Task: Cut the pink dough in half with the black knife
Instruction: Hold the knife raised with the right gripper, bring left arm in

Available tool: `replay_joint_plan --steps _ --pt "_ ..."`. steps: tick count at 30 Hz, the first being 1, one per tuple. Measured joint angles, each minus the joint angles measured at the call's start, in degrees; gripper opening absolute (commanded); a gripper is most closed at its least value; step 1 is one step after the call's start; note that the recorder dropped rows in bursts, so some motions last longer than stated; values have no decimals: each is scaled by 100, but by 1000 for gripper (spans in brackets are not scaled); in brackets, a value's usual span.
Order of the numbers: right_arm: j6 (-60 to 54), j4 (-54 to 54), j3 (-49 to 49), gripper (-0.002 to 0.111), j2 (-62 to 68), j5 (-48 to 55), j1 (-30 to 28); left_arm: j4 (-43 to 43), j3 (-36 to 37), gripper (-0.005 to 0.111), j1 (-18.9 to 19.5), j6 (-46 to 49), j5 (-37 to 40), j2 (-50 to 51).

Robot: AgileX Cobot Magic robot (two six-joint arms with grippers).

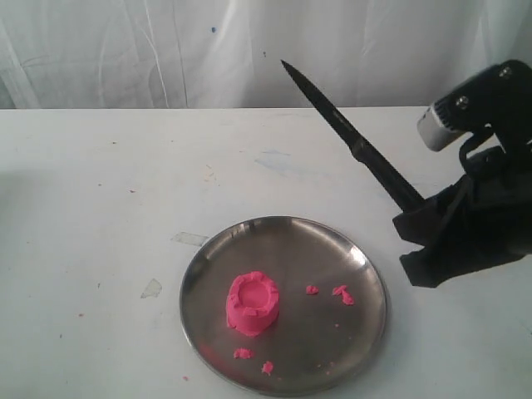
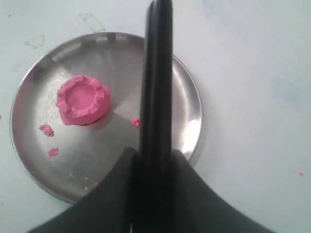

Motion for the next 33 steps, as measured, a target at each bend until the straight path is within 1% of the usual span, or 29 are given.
replay_joint_plan --steps 5,8,9,11,14,17,20,21,22,23,24,25,26,27,28,29,30,31,32,33 --pt "26 425 440 0 2 -308 0 33 0 0 0 0 -121 0" --pt "26 635 507 0 2 -419 0 33 11 0 0 0 -559 0" --pt "26 662 511 0 2 -469 0 33 11 0 0 0 -848 0" --pt "35 702 525 0 2 -545 0 33 22 0 0 0 -1671 0" --pt "35 719 525 0 2 -633 0 18 22 0 0 316 -3398 -10" --pt "35 719 525 0 2 -680 0 -229 -260 0 0 692 -4980 -24" --pt "35 729 525 0 2 -728 0 -930 -889 0 0 749 -5935 -28" --pt "35 729 525 0 2 -741 0 -1172 -1104 0 0 749 -6068 -28" --pt "35 729 525 0 2 -761 0 -1596 -1691 0 0 691 -6246 -2" --pt "35 729 525 0 2 -774 0 -1700 -1941 0 0 619 -6289 55" --pt "35 729 525 0 2 -797 0 -1751 -2592 0 0 397 -6307 238" --pt "35 729 525 0 2 -810 0 -1665 -2910 0 0 261 -6267 343" --pt "35 729 534 0 2 -869 0 -1043 -3536 0 0 31 -5826 556" --pt "35 729 534 0 2 -880 0 -494 -3776 0 0 -45 -5496 652" --pt "35 729 534 0 2 -905 0 1092 -4268 0 0 -440 -4527 959" --pt "35 729 534 0 2 -921 0 1840 -4383 0 0 -787 -4075 1118" --pt "35 729 534 0 2 -919 0 3559 -4438 0 0 -1674 -3138 1610" --pt "35 729 534 0 2 -928 0 4497 -4231 0 0 -2458 -2330 2182" --pt "35 729 534 0 2 -955 0 4780 -3993 0 -39 -2957 -1669 2525" --pt "35 688 534 0 2 -1001 0 4973 -3605 0 -118 -3471 -766 3151"
